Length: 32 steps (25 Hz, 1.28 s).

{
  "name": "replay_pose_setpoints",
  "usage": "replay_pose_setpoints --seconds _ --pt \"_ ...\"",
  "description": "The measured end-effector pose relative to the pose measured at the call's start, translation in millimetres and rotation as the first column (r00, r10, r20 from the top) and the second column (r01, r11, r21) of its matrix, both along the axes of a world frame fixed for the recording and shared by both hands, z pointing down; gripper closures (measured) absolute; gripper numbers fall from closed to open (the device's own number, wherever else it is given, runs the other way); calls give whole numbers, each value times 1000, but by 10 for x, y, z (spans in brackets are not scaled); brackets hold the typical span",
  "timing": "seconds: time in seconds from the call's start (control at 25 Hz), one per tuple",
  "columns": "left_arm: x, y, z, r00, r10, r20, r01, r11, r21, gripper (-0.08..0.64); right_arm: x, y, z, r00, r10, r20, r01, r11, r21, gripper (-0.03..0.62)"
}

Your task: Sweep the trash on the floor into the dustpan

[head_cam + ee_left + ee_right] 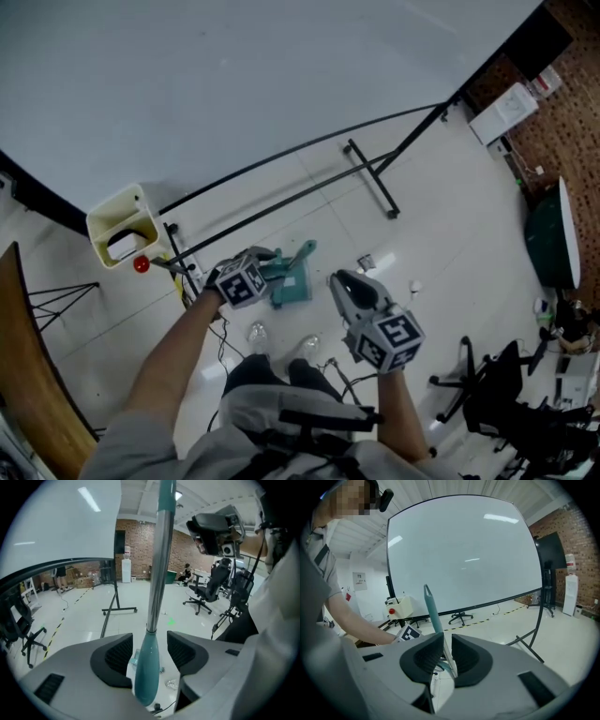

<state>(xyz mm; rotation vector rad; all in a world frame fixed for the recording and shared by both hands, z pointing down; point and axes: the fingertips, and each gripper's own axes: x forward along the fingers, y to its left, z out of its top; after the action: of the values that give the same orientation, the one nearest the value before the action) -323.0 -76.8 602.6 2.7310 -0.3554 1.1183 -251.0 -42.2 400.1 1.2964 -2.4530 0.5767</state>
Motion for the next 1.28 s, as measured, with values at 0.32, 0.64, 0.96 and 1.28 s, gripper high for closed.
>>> replay_pose_setpoints --seconds 0.32,0.64,0.96,1.28 --pt "246 68 244 989 138 49 -135 989 -62 345 11 6 17 1000 12 -26 -13 1000 -19 532" --pt "160 83 496 986 139 93 -132 988 -74 436 -50 -60 7 1000 5 -28 -6 1000 -27 532" --pt "299 55 410 987 143 71 -139 988 -62 440 -345 -181 35 995 -89 -49 85 994 -69 443" --pt "352 76 460 985 131 115 -120 988 -93 440 -536 -450 -42 988 -145 -61 141 988 -65 391"
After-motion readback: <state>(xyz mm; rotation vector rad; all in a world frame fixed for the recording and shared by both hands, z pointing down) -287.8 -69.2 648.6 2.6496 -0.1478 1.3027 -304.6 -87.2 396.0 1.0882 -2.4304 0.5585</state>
